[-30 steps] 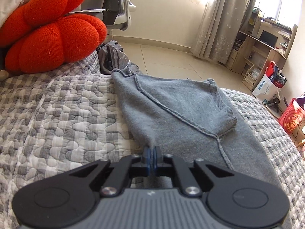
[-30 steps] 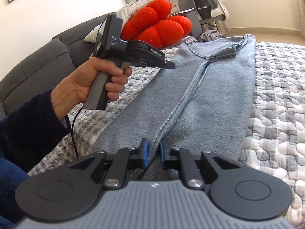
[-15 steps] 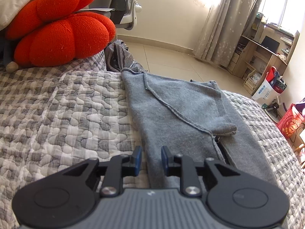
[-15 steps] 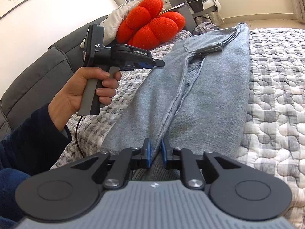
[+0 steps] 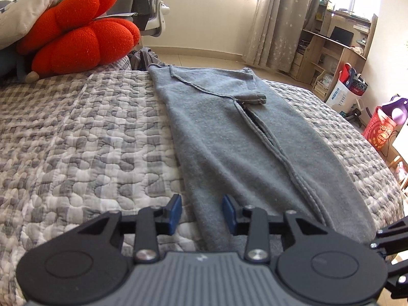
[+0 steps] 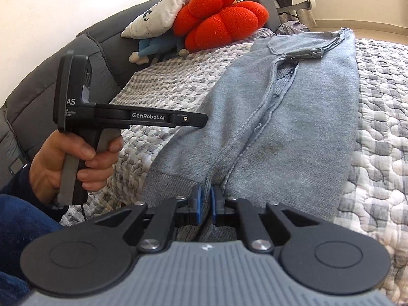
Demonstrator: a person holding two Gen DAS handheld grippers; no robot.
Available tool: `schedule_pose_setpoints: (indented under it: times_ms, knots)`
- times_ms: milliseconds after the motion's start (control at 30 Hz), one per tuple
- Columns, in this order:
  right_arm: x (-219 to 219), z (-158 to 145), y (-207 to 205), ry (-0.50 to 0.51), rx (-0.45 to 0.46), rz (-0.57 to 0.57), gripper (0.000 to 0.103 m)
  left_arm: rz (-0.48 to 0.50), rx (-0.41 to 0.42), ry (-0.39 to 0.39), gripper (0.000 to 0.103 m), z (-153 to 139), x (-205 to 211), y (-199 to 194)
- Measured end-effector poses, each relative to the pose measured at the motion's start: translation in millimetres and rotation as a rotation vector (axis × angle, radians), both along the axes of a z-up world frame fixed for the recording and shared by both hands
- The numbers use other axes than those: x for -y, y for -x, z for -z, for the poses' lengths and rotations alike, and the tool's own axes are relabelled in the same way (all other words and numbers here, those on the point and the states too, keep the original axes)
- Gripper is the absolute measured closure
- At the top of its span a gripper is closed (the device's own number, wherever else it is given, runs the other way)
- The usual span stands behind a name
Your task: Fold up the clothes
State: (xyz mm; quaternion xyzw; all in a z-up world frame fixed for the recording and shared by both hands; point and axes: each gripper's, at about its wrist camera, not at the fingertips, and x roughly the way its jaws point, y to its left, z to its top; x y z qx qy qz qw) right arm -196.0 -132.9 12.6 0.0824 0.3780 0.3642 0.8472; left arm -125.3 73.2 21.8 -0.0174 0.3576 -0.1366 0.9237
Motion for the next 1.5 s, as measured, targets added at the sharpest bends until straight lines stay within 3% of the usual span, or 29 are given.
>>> schedule_pose_setpoints:
  times_ms: [33, 100, 300, 400, 533, 633, 667, 767, 800, 900, 967, 1033, 1133, 1200, 1233, 1267, 1333, 1500]
  knots:
    - [0.7, 0.2, 0.7, -0.004, -0.005, 0.001, 0.092, 0.01, 0.002, 0.014, 0.095, -0.2, 1.0, 1.0]
    - [3.6, 2.1, -0.3, -0.031, -0.027, 0.004, 0.092, 0.008, -0.005, 0.036, 0.098, -1.7, -1.2, -0.6]
    - [10.5, 6.5, -8.0, -0.219, -0.104, -0.03, 0.092, -0.026, -0.047, 0.158, 0.1, -10.1, -32.5, -1.3]
    - [10.8, 11.1, -7.8, -0.206, -0.138, -0.036, 0.092, -0.047, -0.06, 0.218, 0.1, -15.2, -51.1, -0.4]
    - [11.2, 17.3, -7.5, -0.189, -0.183, -0.043, 0.092, -0.027, -0.065, 0.157, 0.099, -10.5, -40.7, -0.3]
    - [10.7, 15.9, -3.5, -0.164, -0.164, -0.05, 0.093, -0.022, -0.063, 0.14, 0.097, -7.7, -35.8, 0.8]
    - [10.0, 14.3, -2.4, -0.154, -0.151, -0.049, 0.088, -0.021, -0.062, 0.135, 0.097, -6.8, -34.2, 1.2]
    - [7.4, 9.6, -0.4, -0.12, -0.118, -0.054, 0.086, -0.022, -0.064, 0.124, 0.079, -6.5, -34.0, 7.9]
    - [7.3, 9.5, -0.3, -0.114, -0.115, -0.058, 0.086, -0.023, -0.064, 0.12, 0.069, -7.2, -34.2, 12.2]
    - [7.8, 8.5, -0.5, -0.131, -0.107, -0.068, 0.078, -0.013, -0.06, 0.11, 0.067, -9.8, -34.1, 32.4]
    - [9.2, 5.9, 1.0, -0.155, -0.092, -0.076, 0.057, -0.002, -0.047, 0.107, 0.067, -12.4, -33.7, 46.1]
    - [8.1, 1.9, 3.2, -0.151, -0.071, -0.077, 0.053, 0.001, -0.047, 0.099, 0.067, -12.3, -30.8, 55.7]
    - [-2.6, -5.6, 6.6, -0.068, -0.02, -0.066, 0.053, 0.003, -0.04, 0.058, 0.068, -10.8, -25.9, 66.9]
    - [-12.0, -7.2, 10.1, 0.011, 0.019, -0.073, 0.059, 0.009, -0.038, 0.051, 0.068, -9.8, -24.2, 71.8]
    - [-15.0, -7.3, 10.7, 0.038, 0.031, -0.072, 0.082, 0.007, -0.039, 0.054, 0.068, -9.4, -24.2, 73.8]
    - [-15.0, -6.7, 9.5, 0.049, 0.027, -0.061, 0.097, 0.005, -0.04, 0.057, 0.068, -9.0, -24.2, 75.7]
    - [-13.2, -6.0, 7.8, 0.054, 0.018, -0.046, 0.097, 0.0, -0.042, 0.062, 0.068, -9.1, -23.0, 79.8]
    - [2.9, 5.1, 1.3, -0.068, -0.08, -0.041, 0.097, -0.015, -0.067, 0.101, 0.068, -8.7, -23.8, 93.0]
